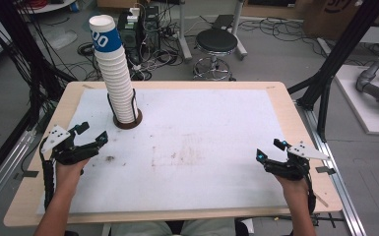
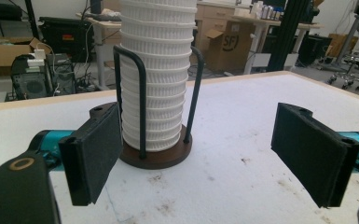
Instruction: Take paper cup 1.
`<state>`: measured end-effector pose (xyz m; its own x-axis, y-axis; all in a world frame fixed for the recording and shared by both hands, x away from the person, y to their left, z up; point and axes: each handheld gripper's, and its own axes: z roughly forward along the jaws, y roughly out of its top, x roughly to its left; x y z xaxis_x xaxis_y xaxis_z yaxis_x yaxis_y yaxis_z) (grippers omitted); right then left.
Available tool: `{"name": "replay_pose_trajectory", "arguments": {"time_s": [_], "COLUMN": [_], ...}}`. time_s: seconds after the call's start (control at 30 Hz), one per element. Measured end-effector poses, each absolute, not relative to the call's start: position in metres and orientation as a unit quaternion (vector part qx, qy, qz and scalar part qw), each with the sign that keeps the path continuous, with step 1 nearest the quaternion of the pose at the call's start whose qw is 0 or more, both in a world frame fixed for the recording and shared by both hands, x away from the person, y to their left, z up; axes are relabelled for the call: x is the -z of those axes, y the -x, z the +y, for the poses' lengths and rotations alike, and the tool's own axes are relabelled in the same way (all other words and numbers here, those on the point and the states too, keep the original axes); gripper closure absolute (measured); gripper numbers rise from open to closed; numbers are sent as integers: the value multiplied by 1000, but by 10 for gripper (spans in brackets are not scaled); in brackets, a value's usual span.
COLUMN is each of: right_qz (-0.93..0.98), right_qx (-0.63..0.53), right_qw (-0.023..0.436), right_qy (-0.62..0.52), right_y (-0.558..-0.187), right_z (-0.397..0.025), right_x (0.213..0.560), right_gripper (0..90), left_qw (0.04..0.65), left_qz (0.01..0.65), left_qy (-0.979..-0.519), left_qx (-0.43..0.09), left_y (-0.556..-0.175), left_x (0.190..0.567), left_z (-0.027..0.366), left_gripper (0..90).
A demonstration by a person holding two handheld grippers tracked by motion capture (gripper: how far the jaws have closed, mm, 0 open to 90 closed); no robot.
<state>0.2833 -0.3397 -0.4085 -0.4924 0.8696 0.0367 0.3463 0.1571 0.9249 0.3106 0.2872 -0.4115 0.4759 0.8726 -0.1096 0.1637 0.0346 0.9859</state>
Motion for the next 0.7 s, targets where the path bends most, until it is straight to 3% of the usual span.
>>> {"name": "replay_pose_trajectory", "arguments": {"time_s": [0.7], "right_qz": [724], "right_qx": [-490], "right_qw": [260], "right_qy": [-411], "right_y": [-276], "right_z": [-333], "right_x": [407], "right_gripper": [208], "left_qw": [607], "left_qz": [405], "left_qy": [-628], "left_qx": [-272], "left_y": [-314], "left_x": [400], "left_z": [284], "left_gripper": [165]}}
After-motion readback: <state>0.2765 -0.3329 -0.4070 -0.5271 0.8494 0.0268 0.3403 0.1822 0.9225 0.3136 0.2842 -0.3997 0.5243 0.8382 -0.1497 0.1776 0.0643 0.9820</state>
